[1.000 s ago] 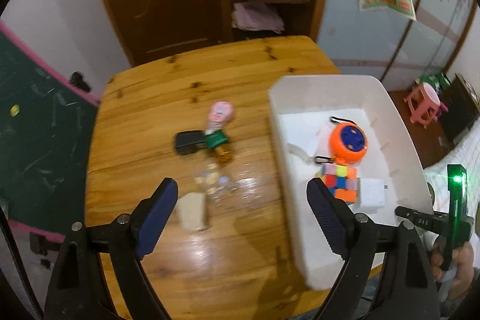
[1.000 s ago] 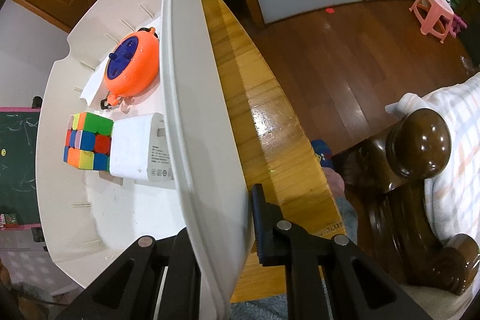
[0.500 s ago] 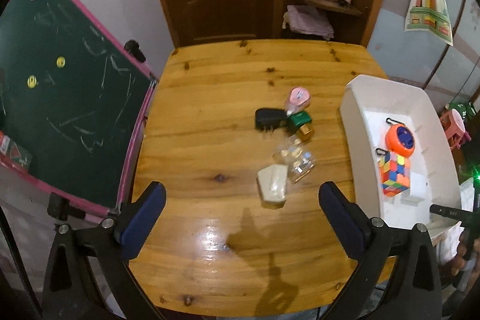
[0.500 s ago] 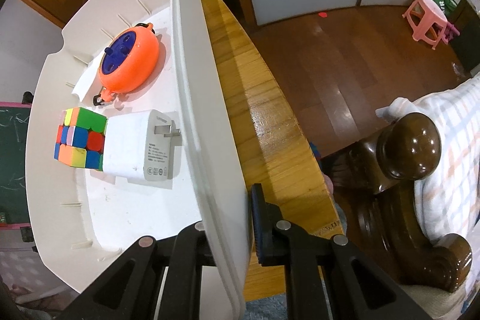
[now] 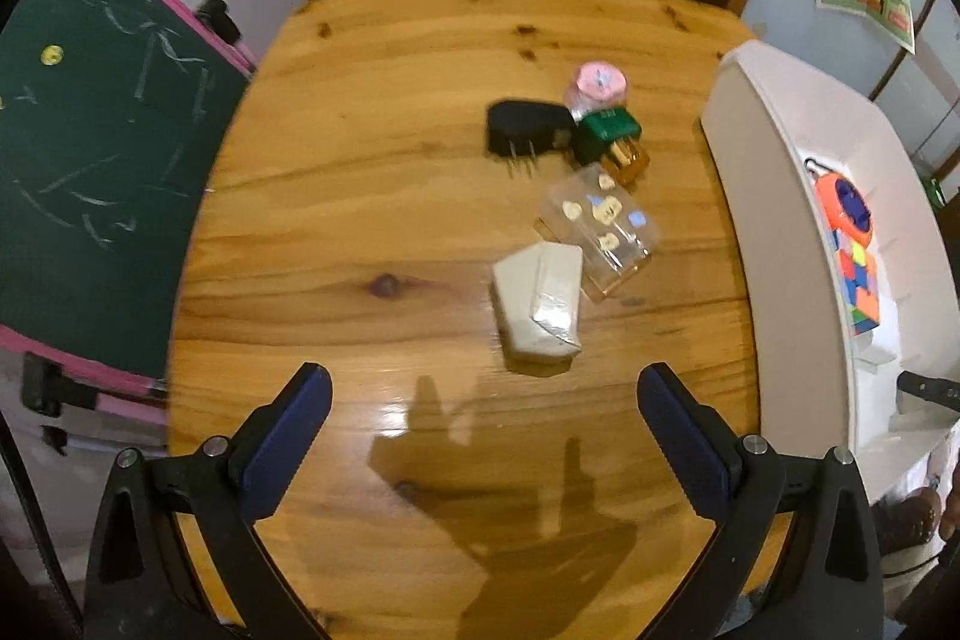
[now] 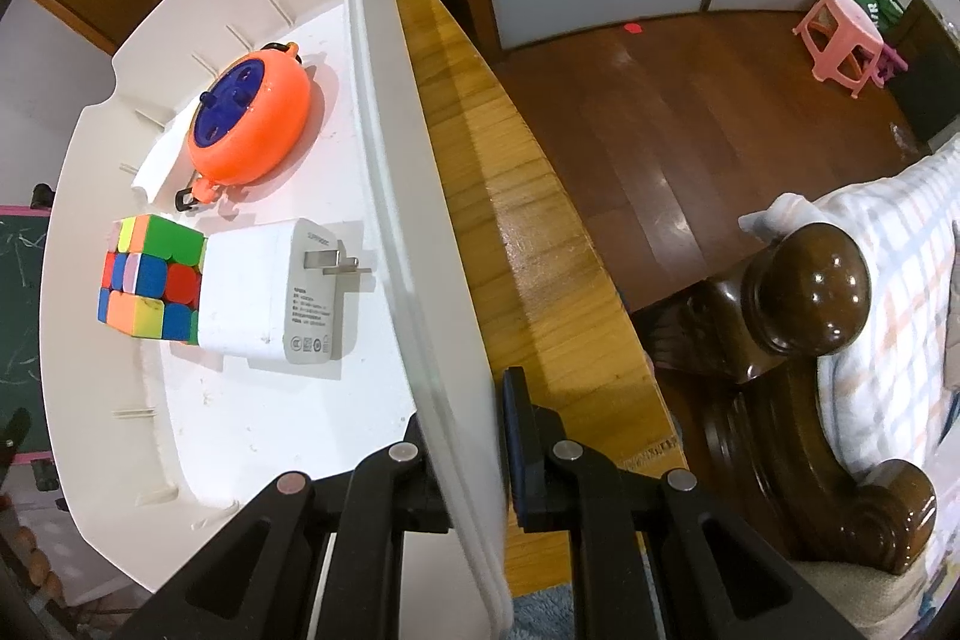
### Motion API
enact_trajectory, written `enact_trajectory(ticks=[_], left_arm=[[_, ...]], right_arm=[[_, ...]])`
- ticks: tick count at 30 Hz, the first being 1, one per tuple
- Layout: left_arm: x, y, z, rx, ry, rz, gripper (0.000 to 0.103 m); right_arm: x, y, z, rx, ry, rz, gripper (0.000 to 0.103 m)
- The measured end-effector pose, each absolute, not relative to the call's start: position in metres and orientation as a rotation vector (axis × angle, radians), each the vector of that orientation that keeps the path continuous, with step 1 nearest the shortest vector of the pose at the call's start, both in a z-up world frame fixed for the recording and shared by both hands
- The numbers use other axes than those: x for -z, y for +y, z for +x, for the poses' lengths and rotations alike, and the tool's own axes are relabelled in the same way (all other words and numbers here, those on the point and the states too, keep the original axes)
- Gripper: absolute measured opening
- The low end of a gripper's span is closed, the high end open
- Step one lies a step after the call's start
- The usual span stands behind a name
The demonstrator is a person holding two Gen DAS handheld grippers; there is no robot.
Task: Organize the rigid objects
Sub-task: 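Withdraw the left tool and move it to the beige plug adapter, then close the left tool on the beige plug adapter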
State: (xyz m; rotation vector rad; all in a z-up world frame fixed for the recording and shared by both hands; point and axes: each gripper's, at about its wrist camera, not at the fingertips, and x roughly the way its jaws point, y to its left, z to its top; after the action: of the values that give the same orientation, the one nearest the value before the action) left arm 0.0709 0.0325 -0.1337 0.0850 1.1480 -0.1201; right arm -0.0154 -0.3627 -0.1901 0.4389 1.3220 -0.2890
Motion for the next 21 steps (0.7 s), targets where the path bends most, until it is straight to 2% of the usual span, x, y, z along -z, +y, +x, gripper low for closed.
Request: enact_trajectory(ticks=[14,16,21], left_arm=[[0.18,0.016,0.104,0.099,1.18,0.048,0.101],[0.183,0.014,0.106,0.091,1.18,0.059,0.098],[0.191,0.012,0.109,0.068,1.201,0.074,0.081]], right_arm=[[0.187,-0.356,-0.014,0.314,1.334,0.415,0.013],[0.186,-0.356,-0.014,0.312,1.336,0.416,0.013],[0.187,-0.357,-0.014,0.311,1.335,0.419,0.013]])
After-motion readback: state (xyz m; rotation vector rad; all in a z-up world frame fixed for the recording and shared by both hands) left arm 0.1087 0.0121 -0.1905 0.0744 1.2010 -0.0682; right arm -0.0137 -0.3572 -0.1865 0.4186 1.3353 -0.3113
